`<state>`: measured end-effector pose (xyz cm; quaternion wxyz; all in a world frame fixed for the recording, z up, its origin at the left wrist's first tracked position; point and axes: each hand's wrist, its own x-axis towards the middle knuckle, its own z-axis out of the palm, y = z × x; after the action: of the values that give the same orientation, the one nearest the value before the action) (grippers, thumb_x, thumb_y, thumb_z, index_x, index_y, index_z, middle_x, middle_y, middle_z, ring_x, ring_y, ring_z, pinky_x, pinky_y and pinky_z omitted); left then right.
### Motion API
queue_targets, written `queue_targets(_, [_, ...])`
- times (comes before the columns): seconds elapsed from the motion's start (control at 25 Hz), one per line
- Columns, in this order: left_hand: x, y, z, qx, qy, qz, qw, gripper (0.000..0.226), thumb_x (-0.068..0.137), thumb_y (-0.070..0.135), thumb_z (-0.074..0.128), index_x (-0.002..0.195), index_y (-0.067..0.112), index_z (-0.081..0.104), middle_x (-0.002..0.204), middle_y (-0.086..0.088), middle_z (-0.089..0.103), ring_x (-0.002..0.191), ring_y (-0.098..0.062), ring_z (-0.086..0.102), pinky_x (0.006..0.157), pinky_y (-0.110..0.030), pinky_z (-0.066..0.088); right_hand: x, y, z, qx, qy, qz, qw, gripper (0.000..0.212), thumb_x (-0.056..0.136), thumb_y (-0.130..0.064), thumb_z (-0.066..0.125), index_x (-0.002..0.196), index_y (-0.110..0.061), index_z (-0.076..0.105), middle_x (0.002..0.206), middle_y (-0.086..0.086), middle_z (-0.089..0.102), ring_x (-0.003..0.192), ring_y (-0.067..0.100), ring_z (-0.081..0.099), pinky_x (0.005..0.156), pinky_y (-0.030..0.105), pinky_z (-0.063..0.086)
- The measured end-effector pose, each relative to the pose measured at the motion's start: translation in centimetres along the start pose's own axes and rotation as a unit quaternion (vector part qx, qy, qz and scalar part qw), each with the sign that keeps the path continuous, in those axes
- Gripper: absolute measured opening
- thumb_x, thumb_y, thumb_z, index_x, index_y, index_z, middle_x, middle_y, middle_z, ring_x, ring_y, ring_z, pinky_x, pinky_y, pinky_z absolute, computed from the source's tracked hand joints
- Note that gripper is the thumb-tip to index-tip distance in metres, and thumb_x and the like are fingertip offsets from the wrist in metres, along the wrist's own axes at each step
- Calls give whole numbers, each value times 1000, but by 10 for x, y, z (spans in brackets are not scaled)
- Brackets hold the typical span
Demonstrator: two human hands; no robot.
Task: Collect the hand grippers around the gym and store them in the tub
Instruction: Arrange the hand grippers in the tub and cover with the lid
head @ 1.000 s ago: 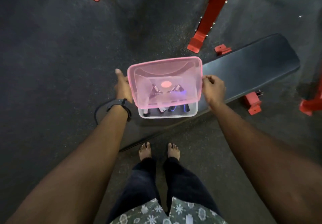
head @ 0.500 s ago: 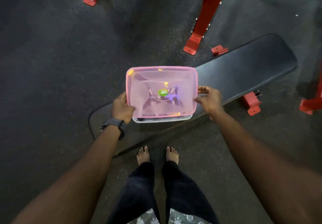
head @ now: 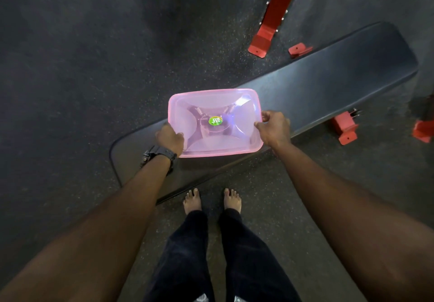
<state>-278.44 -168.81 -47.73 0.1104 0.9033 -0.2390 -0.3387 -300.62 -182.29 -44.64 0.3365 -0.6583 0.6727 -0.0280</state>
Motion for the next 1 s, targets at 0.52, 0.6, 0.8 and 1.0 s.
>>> queue_targets(0.52, [-8,-1,3,-10,11,38,999,63,86,36,69,137,7,45,133,-17,59,122,-39,55,99,-44,45,-2,8,5,4,30,51,998,32,93,-12,60,123,-14,71,119,12,73,109,31,67,92,32,50])
queue_targets(0.6, [-11,-9,2,-48,14,42,998,59,85,33,71,135,9,51,130,-17,63,118,-38,58,100,-46,48,-11,10,6,2,21,6,1000,35,92,-14,62,127,-15,68,117,13,73,106,32,68,88,30,50])
queue_targets(0.8, [-7,-26,-2,-190,6,10,982,57,77,21,78,130,12,61,123,-9,69,108,-27,67,97,-50,53,-20,12,15,18,45,-17,999,36,92,-21,67,126,-12,67,117,12,74,100,30,70,78,23,38])
queue_targets(1.0, [-7,-38,4,-294,-19,-20,955,59,81,2,73,137,8,55,129,-7,65,108,-17,65,101,-43,51,-22,11,12,12,47,-17,999,42,91,-24,69,131,-12,64,121,12,72,104,29,70,84,26,45])
